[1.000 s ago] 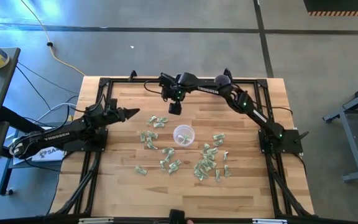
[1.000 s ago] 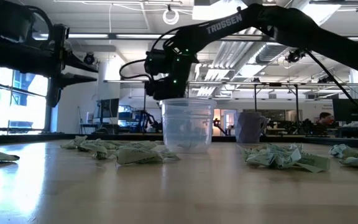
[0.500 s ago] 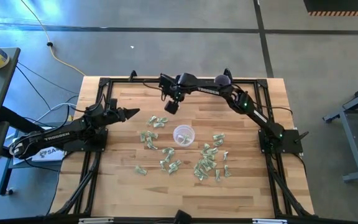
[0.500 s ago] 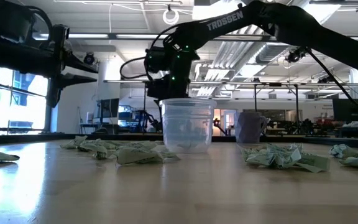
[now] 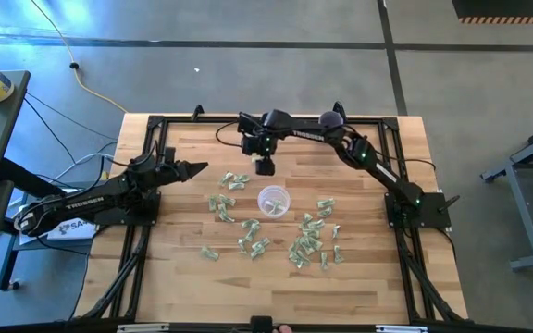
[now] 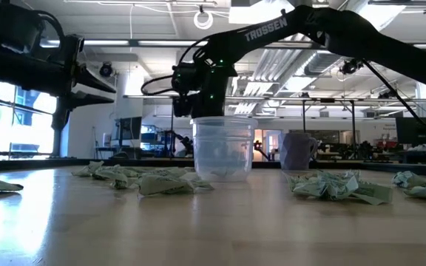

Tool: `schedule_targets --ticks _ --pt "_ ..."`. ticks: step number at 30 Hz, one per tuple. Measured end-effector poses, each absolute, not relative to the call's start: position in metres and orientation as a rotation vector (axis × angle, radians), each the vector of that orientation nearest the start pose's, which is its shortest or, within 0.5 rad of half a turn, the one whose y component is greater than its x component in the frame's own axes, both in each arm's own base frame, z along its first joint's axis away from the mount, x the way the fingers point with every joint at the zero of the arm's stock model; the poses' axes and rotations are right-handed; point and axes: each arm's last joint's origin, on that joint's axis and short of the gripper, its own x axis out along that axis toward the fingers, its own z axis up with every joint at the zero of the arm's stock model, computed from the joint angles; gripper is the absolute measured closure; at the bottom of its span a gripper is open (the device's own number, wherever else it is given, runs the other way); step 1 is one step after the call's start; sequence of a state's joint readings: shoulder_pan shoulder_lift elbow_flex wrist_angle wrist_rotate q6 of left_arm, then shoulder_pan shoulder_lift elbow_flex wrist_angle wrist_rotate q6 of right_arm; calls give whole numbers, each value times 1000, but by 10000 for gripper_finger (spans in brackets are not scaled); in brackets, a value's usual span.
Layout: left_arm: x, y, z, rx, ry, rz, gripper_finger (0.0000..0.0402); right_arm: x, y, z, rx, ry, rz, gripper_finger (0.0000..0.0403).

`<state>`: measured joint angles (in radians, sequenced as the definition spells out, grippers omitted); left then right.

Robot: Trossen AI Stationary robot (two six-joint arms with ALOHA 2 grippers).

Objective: Pick and place Stevia / Truvia into bins
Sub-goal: Put the green stevia packet into the transparent bin

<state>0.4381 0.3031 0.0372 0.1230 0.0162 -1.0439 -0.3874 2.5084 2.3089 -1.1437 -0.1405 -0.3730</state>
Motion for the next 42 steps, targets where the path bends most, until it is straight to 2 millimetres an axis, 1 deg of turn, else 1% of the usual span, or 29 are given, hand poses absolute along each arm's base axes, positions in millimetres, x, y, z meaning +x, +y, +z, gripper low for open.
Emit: schedule_targets --ticks 4,6,8,11,14,16,18,19,21,24,25,27,29,30,31,33,35,39,40,42 --pt "105 49 162 -1058 -93 457 277 471 -188 176 27 1309 24 143" --pt "105 49 162 -1058 -95 461 277 471 -188 176 51 1310 6 143" --pt "105 49 162 -1058 -96 462 277 469 -189 176 88 1326 -30 143" --pt "105 49 162 -1065 -99 463 277 467 -190 185 202 1333 -111 143" --pt "105 49 162 -1065 -99 465 277 473 -190 201 369 1195 -161 143" --pt "105 49 162 -1065 -101 473 277 482 -189 208 464 1078 -180 143" --pt "105 49 162 -1065 -104 478 277 492 -187 212 530 982 -211 143" --pt "105 49 162 -1065 -105 479 277 497 -186 211 532 950 -232 143" --pt "105 49 162 -1066 -106 481 277 503 -185 210 497 900 -312 143" --pt "105 49 162 -1069 -106 481 277 501 -183 207 490 931 -460 143" --pt "105 49 162 -1071 -104 478 277 499 -183 206 508 941 -512 144" --pt "105 49 162 -1075 -98 470 277 494 -183 204 596 967 -612 144" --pt "105 49 161 -1076 -95 469 277 491 -183 202 671 979 -672 144" --pt "105 49 161 -1076 -94 468 277 489 -182 201 673 997 -696 144" --pt "105 49 161 -1076 -94 467 277 487 -182 200 657 1017 -719 144" --pt "105 49 161 -1076 -94 467 277 482 -182 199 564 1084 -725 144" --pt "105 49 161 -1076 -94 467 277 478 -181 198 408 1181 -618 144" --pt "105 49 161 -1078 -89 467 277 466 -179 195 41 1404 -287 144" --pt "105 49 161 -1078 -87 468 277 465 -179 195 -49 1432 -240 144" --pt "105 49 161 -1084 -86 464 277 467 -179 195 -170 1434 -205 144"
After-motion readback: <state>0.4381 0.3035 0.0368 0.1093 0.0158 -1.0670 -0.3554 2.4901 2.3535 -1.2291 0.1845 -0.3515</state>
